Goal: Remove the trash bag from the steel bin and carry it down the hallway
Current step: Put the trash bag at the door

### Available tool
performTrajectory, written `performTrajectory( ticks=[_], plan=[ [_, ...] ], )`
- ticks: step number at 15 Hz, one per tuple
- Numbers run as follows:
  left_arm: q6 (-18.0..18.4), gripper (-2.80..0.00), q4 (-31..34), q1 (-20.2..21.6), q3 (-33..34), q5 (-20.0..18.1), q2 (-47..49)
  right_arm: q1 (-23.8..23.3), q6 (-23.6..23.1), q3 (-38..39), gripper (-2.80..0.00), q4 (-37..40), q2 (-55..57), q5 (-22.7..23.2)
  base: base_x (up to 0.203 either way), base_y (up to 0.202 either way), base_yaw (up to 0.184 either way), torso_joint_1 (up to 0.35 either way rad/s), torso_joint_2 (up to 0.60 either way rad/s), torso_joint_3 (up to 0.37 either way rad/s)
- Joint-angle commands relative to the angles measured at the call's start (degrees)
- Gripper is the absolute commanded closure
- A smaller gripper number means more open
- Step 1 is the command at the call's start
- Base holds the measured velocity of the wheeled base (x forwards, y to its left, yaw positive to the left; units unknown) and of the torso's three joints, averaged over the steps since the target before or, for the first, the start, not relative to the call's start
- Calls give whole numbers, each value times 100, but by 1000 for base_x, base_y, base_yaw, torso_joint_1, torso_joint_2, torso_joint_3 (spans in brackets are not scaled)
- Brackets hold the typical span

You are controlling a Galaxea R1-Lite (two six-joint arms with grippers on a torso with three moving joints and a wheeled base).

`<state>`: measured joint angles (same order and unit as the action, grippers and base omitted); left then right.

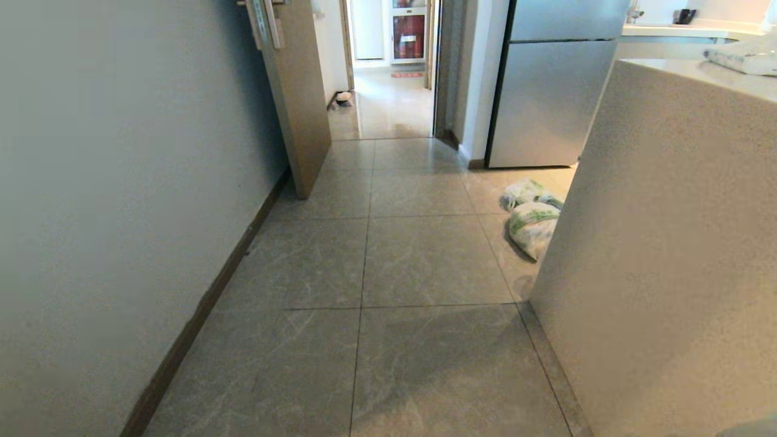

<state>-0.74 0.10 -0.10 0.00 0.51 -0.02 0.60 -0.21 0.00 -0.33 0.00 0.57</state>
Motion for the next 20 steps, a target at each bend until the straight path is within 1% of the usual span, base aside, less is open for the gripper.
performTrajectory(
  ticks=[1,20],
  plan=[
    [-5,0,-1,1,9,2,2,2,-5,9,0,-2,9,4,191,0,3,2,4,9],
    [-14,0,-1,1,9,2,2,2,-5,9,0,-2,9,4,189,0,1,2,3,2]
  ],
)
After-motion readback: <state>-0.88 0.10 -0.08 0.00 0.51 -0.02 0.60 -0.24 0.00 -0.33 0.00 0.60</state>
